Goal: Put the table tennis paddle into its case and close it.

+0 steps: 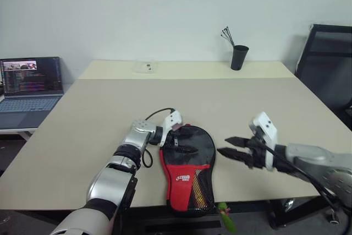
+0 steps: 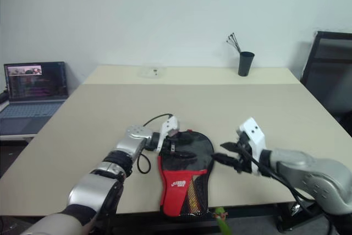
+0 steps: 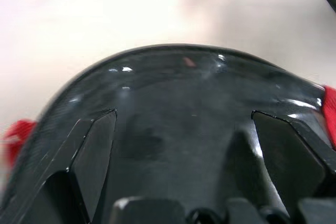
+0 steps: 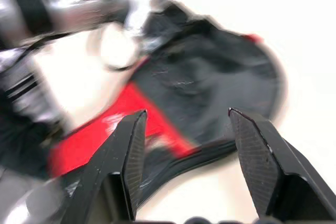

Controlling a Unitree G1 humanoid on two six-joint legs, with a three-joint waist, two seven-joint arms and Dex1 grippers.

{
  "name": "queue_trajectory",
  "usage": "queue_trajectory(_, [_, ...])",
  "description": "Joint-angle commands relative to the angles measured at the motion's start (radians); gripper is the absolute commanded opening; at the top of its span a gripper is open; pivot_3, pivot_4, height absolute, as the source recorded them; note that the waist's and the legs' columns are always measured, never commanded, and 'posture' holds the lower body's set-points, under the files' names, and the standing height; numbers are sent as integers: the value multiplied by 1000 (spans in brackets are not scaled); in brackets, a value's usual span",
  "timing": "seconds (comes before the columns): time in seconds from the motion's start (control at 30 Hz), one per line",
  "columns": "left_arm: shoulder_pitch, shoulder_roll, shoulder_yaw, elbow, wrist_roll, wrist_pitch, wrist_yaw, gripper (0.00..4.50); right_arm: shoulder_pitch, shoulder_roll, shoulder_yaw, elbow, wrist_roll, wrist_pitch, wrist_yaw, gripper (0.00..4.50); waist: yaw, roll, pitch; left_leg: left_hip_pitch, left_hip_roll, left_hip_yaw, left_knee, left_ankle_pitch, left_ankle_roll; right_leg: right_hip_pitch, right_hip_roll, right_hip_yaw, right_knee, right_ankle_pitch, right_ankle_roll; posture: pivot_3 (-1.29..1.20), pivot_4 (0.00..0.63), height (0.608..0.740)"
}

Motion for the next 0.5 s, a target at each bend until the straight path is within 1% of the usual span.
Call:
queue_trajectory(0.03, [13,53,70,-152,-92,117,-14,4500,-84,52,35,116,-133,-54,58,2726,-2,0,0,-3,0,0,0,0,0,-3,1,0,1,0,0,0,150,740])
queue_trajectory(0.13, [80,130,105,-280,-130,207,-4,4500,-181,131,76,268,-241,-106,120,2726,-7,1,1,-9,-1,1,1,0,0,-11,2,1,3,0,0,0,150,740])
queue_trajectory(0.27, [208,209,131,-472,-166,309,26,4500,-290,252,117,485,-380,-195,181,2726,-16,2,2,-8,0,2,1,0,0,-13,3,3,8,0,0,0,150,740])
queue_trajectory(0.4, [314,239,161,-662,-221,415,82,4500,-339,367,122,651,-470,-258,217,2726,-9,2,2,-8,1,2,2,0,0,-13,2,2,13,-1,-1,0,150,740])
queue_trajectory(0.5, [373,249,171,-764,-251,470,125,4500,-350,437,124,741,-532,-299,237,2726,-2,2,2,-8,1,2,3,0,0,-13,1,2,14,-1,-1,0,150,740])
